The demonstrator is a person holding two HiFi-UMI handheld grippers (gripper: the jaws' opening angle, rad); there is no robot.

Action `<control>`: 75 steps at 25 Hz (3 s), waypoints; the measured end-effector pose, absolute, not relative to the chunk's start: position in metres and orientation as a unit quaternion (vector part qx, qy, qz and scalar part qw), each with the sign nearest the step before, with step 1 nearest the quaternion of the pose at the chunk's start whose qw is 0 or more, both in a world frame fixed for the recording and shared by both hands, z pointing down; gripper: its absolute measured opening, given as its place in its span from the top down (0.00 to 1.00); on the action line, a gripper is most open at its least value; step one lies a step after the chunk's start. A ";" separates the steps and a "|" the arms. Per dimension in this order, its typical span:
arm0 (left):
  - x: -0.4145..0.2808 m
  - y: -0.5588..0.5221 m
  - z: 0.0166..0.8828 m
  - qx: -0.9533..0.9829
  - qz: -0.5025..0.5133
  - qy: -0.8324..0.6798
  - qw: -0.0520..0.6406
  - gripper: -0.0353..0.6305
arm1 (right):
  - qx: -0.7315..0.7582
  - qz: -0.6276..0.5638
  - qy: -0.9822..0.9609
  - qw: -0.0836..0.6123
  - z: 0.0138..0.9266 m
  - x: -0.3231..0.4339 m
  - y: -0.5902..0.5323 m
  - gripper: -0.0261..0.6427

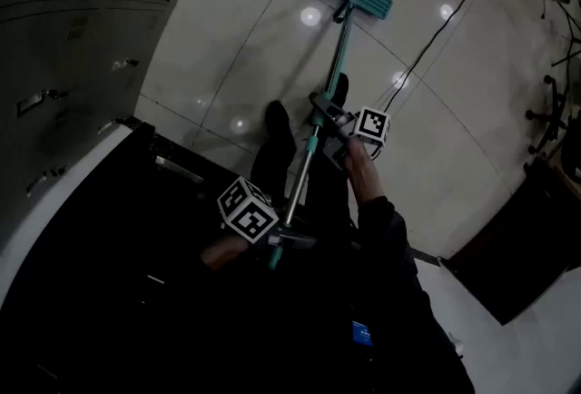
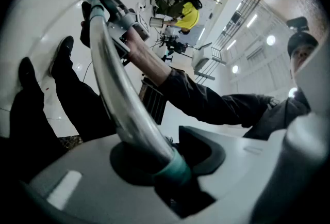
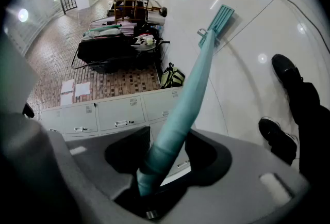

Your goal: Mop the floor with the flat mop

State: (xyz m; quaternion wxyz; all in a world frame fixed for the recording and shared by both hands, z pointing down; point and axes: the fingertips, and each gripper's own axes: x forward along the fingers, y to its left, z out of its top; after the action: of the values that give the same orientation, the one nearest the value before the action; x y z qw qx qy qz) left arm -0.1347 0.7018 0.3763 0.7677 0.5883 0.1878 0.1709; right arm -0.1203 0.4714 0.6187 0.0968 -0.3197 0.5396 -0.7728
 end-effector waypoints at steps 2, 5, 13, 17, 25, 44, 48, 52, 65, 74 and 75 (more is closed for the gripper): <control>-0.136 0.700 0.384 0.588 0.168 0.184 0.770 0.74 | -0.314 -0.776 0.540 0.090 0.626 -0.126 0.469 0.64; -0.133 0.700 0.394 0.590 0.172 0.177 0.769 0.74 | -0.310 -0.778 0.540 0.083 0.634 -0.128 0.469 0.64; -0.121 0.684 0.398 0.586 0.156 0.163 0.778 0.73 | -0.322 -0.787 0.518 0.086 0.646 -0.120 0.463 0.64; -0.112 0.662 0.401 0.591 0.152 0.165 0.775 0.72 | -0.324 -0.786 0.519 0.088 0.647 -0.112 0.439 0.64; -0.091 0.595 0.416 0.598 0.141 0.160 0.773 0.72 | -0.323 -0.779 0.528 0.104 0.658 -0.091 0.367 0.64; 0.048 0.336 0.427 0.612 0.154 0.095 0.770 0.72 | -0.263 -0.782 0.556 0.104 0.655 0.027 0.105 0.64; 0.080 0.277 0.431 0.614 0.140 0.083 0.772 0.72 | -0.266 -0.778 0.562 0.092 0.659 0.059 0.046 0.64; 0.105 0.244 0.437 0.619 0.149 0.086 0.766 0.72 | -0.267 -0.775 0.568 0.077 0.661 0.080 0.009 0.64; 0.054 0.329 0.417 0.622 0.141 0.070 0.767 0.76 | -0.270 -0.761 0.582 0.093 0.631 0.037 0.088 0.64; -0.017 0.455 0.402 0.623 0.146 0.076 0.765 0.73 | -0.271 -0.767 0.571 0.111 0.621 -0.036 0.217 0.64; -0.024 0.468 0.401 0.622 0.148 0.078 0.765 0.72 | -0.271 -0.769 0.569 0.110 0.622 -0.043 0.231 0.64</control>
State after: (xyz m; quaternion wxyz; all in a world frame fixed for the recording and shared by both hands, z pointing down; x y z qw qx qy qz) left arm -0.0236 0.4677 0.4014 0.7650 0.6220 0.0779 0.1479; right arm -0.0431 0.2308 0.6216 0.1096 -0.2706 0.5690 -0.7687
